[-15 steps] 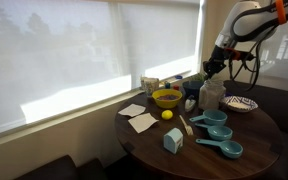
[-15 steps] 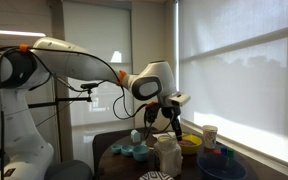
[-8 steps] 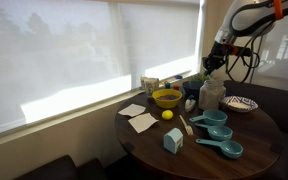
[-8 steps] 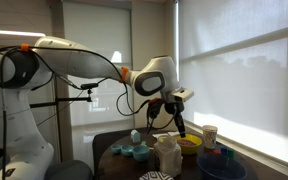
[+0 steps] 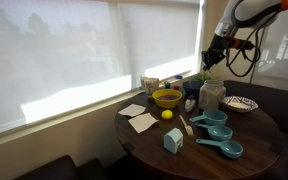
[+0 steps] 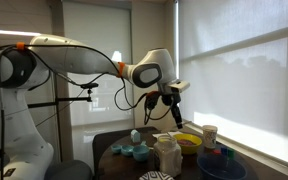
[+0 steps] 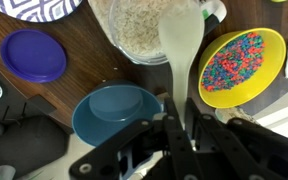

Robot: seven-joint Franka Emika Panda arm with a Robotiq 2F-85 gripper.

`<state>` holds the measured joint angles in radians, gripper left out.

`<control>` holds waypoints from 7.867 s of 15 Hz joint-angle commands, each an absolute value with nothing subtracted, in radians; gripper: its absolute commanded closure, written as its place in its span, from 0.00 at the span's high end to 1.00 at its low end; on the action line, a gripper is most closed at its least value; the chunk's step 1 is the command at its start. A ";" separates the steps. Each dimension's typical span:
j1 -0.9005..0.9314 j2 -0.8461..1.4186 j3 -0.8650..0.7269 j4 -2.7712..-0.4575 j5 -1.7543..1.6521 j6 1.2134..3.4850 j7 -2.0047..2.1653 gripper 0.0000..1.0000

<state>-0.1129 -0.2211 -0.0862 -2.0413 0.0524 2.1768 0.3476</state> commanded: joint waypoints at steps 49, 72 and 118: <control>0.246 -0.355 -0.137 -2.508 0.506 2.668 -0.437 0.03; 0.268 -0.501 -0.259 -2.597 0.923 2.541 -1.136 0.03; -0.149 -0.475 0.054 -2.291 0.332 2.201 -0.058 0.03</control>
<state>-0.2009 -0.4999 0.1047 -2.3579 0.4245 2.2452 -0.1782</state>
